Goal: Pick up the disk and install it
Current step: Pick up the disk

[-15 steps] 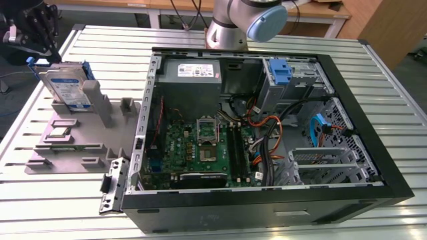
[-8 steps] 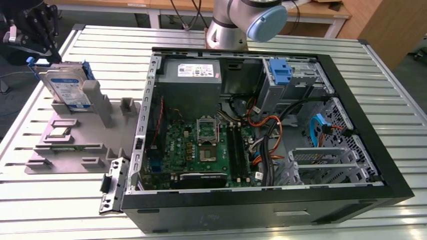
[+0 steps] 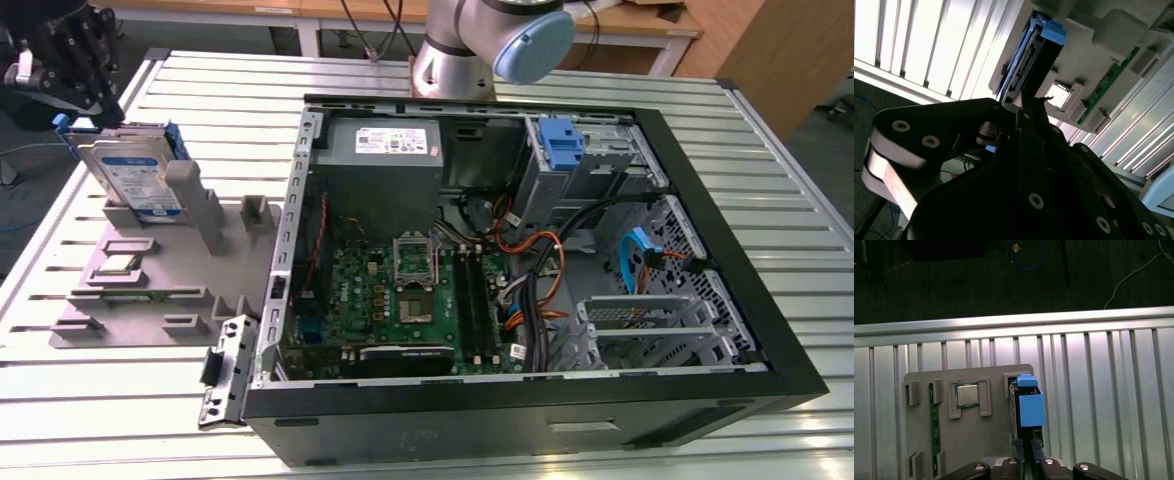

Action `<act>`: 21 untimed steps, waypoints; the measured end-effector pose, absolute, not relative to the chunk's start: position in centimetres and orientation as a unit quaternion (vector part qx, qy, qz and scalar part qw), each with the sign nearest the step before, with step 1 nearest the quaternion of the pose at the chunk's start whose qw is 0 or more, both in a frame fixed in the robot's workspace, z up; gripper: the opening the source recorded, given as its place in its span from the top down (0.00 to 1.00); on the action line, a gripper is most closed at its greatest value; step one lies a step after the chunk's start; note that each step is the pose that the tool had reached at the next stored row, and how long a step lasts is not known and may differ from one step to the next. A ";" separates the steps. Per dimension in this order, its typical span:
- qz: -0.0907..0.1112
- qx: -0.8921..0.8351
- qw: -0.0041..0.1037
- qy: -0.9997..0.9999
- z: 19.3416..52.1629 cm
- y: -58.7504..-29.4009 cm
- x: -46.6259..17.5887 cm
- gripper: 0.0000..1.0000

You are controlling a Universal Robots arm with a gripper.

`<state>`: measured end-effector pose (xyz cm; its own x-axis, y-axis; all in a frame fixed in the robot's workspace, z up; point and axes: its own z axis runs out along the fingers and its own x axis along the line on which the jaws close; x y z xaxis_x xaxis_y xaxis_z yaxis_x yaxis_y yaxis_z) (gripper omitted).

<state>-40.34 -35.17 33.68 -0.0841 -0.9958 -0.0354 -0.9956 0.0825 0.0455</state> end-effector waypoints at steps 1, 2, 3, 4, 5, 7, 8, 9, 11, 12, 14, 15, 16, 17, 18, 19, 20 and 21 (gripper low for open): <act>-0.029 0.677 0.002 -0.736 33.7 -35.2 -40.3 0.83; -0.029 0.677 0.002 -0.736 33.7 -35.2 -40.3 0.77; -0.029 0.677 0.002 -0.736 33.7 -35.2 -40.3 0.71; -0.029 0.677 0.002 -0.736 33.7 -35.2 -40.3 0.65; -0.029 0.677 0.002 -0.736 33.7 -35.2 -40.3 0.65; -0.029 0.677 0.002 -0.736 33.7 -35.2 -40.3 0.53; -0.029 0.677 0.002 -0.736 33.7 -35.2 -40.3 0.53; -0.029 0.677 0.002 -0.736 33.7 -35.2 -40.3 0.47; -0.029 0.677 0.002 -0.736 33.7 -35.2 -40.3 0.41; -0.029 0.677 0.002 -0.736 33.7 -35.2 -40.3 0.41; -0.029 0.677 0.002 -0.736 33.7 -35.2 -40.3 0.41; -0.029 0.677 0.002 -0.736 33.6 -35.2 -40.3 0.41; -0.029 0.677 0.002 -0.736 33.6 -35.2 -40.3 0.41; -0.029 0.677 0.002 -0.736 33.6 -35.2 -40.3 0.41; -0.029 0.677 0.002 -0.736 33.6 -35.2 -40.3 0.41; -0.029 0.677 0.002 -0.736 33.6 -35.2 -40.3 0.41; -0.029 0.677 0.002 -0.736 33.6 -35.2 -40.3 0.41; -0.029 0.677 0.002 -0.736 33.6 -35.2 -40.3 0.41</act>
<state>-40.34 -35.17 33.64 -0.0841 -0.9958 -0.0354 -0.9956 0.0825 0.0455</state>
